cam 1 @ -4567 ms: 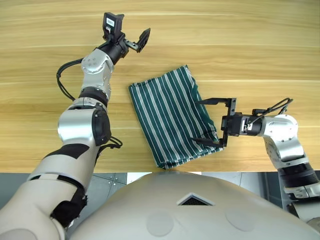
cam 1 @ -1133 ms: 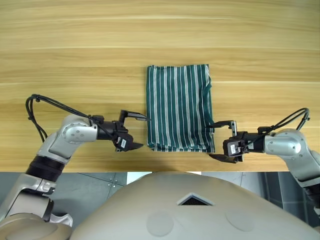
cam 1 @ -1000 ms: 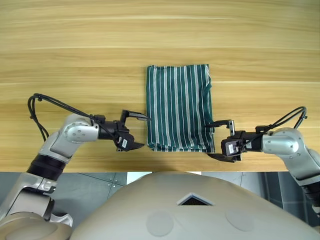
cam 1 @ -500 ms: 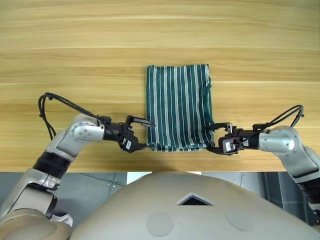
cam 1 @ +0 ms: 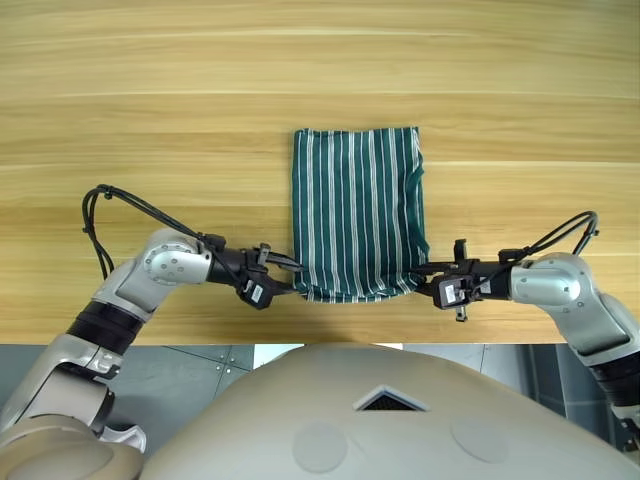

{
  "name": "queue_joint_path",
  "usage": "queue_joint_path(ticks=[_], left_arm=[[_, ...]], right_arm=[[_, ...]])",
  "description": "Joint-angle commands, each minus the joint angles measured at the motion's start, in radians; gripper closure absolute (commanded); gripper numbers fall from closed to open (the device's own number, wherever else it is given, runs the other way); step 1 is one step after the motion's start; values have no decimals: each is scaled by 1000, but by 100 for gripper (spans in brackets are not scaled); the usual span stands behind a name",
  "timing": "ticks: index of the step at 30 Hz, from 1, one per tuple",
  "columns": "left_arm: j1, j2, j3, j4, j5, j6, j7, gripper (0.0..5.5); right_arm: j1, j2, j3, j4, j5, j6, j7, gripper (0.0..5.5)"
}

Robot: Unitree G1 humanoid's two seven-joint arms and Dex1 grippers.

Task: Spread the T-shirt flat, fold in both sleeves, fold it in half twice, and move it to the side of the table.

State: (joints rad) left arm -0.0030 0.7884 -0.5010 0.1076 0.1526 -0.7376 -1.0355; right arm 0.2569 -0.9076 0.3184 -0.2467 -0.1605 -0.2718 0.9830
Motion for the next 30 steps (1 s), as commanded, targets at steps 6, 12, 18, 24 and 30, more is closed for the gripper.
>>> queue_joint_path(ticks=[6, 12, 18, 24, 30], left_arm=[[-11, 22, 2, -12, -31, 6, -17, 497], [-6, 33, 11, -37, -94, 24, -42, 532], [-9, 62, 46, -66, -209, 53, -78, 534], [24, 97, 66, -90, -268, 50, -119, 534], [99, 160, 55, -122, -333, 24, -191, 534]], right_arm=[[-24, 21, -6, -6, 2, 8, -7, 537], [-22, 22, -13, -12, 17, 8, -4, 537], [-3, -14, -55, -13, 94, -8, 26, 538], [65, -75, -122, -66, 244, -43, 93, 538], [143, -123, -185, -115, 351, -77, 149, 538]])
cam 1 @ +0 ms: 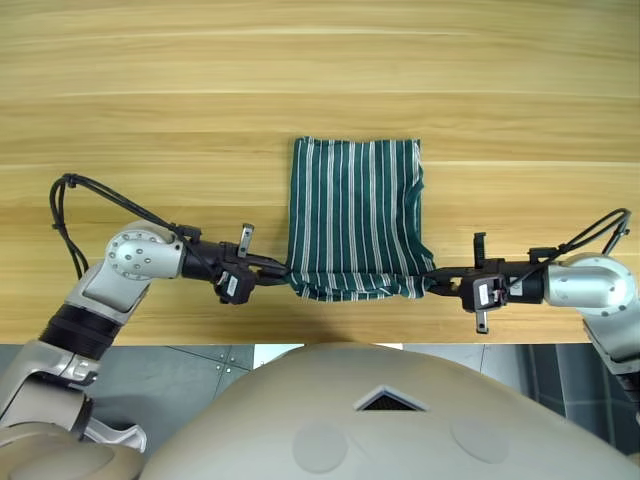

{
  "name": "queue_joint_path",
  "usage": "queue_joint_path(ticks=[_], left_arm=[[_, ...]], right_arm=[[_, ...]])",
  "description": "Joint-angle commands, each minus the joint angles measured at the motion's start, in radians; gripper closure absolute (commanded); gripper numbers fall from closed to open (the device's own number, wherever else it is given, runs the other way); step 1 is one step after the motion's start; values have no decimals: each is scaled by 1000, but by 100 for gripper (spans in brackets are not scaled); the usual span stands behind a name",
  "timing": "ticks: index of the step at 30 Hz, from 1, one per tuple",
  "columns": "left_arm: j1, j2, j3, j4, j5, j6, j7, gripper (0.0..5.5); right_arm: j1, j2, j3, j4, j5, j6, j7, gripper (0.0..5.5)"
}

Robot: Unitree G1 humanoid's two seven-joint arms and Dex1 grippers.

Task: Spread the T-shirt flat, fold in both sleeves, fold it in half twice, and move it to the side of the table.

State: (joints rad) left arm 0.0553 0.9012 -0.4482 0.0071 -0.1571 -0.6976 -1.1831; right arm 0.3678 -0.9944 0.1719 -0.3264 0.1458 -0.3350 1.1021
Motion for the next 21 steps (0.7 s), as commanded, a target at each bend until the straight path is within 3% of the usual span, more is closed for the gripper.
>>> queue_joint_path(ticks=[1, 9, 21], left_arm=[[58, 58, -1, -35, -48, -19, -60, 534], [96, 59, 21, -119, -200, 27, -117, 534], [-5, -104, 111, 6, -251, 143, -100, 534]], right_arm=[[42, -39, -45, -39, 57, -19, 37, 538], [70, -40, -67, -68, 93, -24, 69, 538], [-174, 112, -22, 62, -46, 75, -68, 538]])
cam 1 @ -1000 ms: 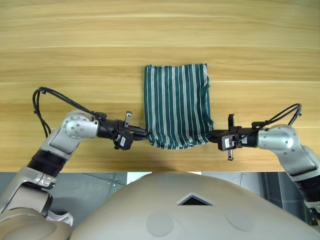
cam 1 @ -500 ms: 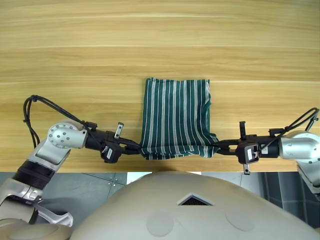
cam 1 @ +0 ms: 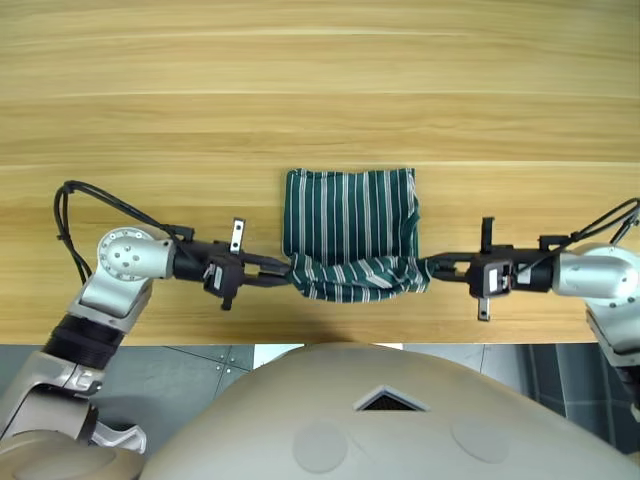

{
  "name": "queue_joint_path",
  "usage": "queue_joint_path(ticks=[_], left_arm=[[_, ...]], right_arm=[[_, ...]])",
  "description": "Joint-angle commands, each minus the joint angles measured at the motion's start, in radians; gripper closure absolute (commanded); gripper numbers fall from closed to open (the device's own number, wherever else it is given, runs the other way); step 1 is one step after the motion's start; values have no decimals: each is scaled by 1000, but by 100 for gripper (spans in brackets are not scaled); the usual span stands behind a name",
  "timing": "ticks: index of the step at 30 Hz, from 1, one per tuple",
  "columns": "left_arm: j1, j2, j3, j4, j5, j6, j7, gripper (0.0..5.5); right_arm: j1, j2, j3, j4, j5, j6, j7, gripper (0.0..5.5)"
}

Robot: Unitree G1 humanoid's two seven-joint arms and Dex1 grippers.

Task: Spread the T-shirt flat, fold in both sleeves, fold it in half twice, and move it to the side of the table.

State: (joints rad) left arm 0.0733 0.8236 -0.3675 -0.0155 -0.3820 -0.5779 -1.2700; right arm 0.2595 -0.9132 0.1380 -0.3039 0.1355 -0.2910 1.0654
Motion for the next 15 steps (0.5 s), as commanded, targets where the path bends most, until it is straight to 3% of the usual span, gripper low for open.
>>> queue_joint_path(ticks=[1, 15], left_arm=[[-31, -35, 41, 41, -39, 31, -19, 534], [-247, -253, 158, 459, 19, 93, 40, 534]], right_arm=[[-86, 42, 17, 52, -47, 39, -41, 538], [-350, 175, 90, 291, -232, 95, -166, 538]])
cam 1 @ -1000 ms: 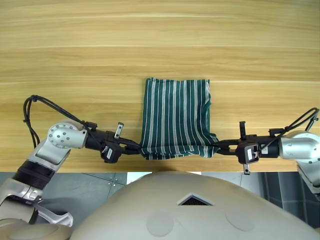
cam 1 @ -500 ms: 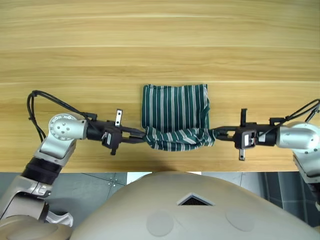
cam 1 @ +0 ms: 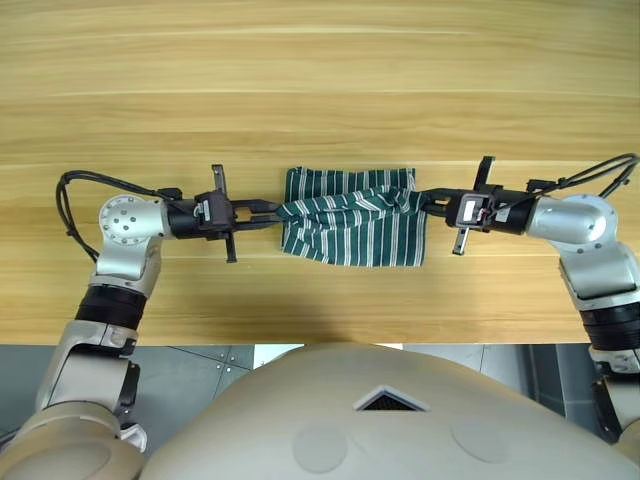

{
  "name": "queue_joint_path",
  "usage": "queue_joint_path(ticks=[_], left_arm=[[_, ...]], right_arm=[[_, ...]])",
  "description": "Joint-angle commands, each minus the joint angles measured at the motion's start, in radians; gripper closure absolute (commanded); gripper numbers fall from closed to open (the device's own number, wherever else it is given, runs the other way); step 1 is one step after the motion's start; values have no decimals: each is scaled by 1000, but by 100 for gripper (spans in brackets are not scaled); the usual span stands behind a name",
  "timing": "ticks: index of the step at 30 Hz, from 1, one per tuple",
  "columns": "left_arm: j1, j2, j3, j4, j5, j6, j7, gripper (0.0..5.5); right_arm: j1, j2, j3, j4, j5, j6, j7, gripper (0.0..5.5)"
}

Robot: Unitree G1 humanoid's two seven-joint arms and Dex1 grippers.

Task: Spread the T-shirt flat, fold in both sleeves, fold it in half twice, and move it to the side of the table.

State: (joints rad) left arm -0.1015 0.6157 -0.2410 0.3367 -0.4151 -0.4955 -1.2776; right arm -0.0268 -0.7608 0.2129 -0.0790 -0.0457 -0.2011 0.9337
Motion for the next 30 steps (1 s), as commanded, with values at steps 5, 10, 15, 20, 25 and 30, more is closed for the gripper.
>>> queue_joint_path(ticks=[5, 10, 15, 20, 25, 30], left_arm=[[-167, -132, 49, 305, 145, 8, 138, 534], [-239, -194, 56, 451, 226, 2, 221, 534], [-271, -231, 42, 554, 306, 16, 252, 534], [-291, -243, 57, 615, 324, 55, 250, 494], [-358, -265, 101, 705, 318, 136, 318, 418], [-462, -299, 230, 800, 232, 316, 405, 320]], right_arm=[[-157, 75, 64, 233, -158, -22, -110, 538], [-231, 135, 117, 396, -240, -61, -176, 538], [-268, 199, 172, 566, -275, -96, -201, 539], [-276, 217, 165, 639, -246, -110, -200, 539], [-293, 244, 86, 658, -127, -90, -194, 444], [-373, 320, -94, 759, 107, 36, -170, 342]])
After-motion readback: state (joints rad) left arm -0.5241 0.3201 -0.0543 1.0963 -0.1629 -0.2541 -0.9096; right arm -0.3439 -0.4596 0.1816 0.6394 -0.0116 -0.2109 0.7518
